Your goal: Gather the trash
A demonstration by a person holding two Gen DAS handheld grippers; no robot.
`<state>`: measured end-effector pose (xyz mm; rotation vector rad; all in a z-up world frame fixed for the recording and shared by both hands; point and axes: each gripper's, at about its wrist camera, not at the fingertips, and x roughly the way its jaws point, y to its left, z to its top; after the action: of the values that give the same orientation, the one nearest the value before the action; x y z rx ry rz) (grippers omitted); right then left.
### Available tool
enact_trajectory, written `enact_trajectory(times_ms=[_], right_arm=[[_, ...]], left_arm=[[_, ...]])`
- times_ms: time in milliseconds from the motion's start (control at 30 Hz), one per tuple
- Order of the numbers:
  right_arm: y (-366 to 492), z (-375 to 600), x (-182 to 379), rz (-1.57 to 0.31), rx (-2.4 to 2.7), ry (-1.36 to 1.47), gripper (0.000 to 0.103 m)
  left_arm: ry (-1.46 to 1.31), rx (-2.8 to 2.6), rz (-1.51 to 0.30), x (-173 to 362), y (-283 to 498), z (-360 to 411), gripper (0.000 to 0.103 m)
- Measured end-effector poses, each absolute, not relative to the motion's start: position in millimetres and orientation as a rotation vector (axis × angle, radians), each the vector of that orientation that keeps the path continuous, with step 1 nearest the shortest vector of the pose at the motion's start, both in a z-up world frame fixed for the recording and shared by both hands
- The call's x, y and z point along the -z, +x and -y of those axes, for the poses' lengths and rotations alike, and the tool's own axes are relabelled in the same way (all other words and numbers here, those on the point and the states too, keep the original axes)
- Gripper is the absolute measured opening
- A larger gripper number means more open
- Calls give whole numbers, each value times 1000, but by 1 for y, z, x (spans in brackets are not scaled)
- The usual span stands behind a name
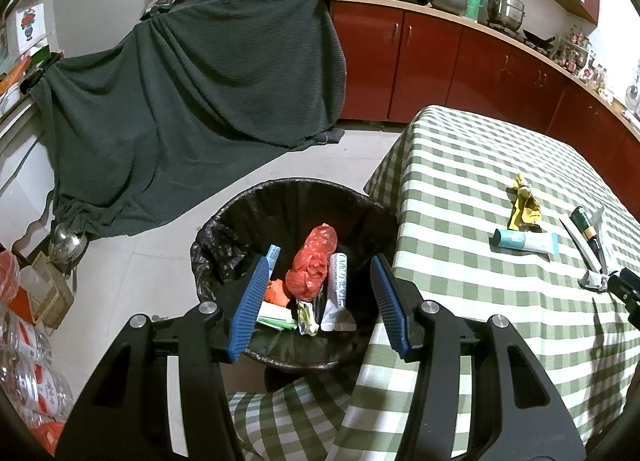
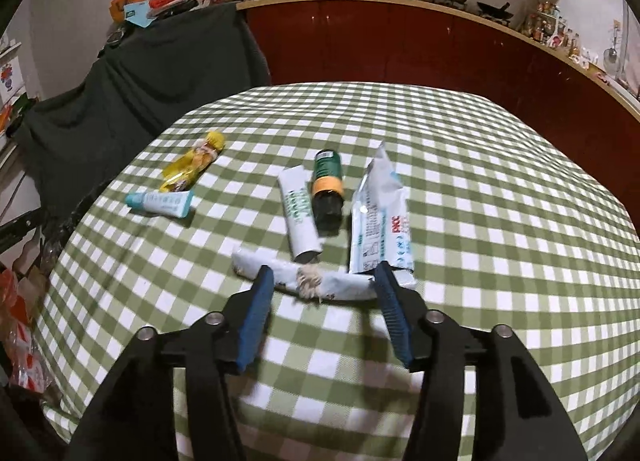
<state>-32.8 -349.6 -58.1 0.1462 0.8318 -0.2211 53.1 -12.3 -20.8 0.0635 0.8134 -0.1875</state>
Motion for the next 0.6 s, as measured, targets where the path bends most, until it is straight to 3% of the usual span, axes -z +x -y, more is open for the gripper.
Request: enact_trajectory(times_ms=[133,600], right_arm=[[-30,355,60,-816,211,137,61],[-25,381,61,-803,259,215,61]], left_arm=[[64,190,-822,23,53,13,52],[67,196,-832,27,54,14,52]])
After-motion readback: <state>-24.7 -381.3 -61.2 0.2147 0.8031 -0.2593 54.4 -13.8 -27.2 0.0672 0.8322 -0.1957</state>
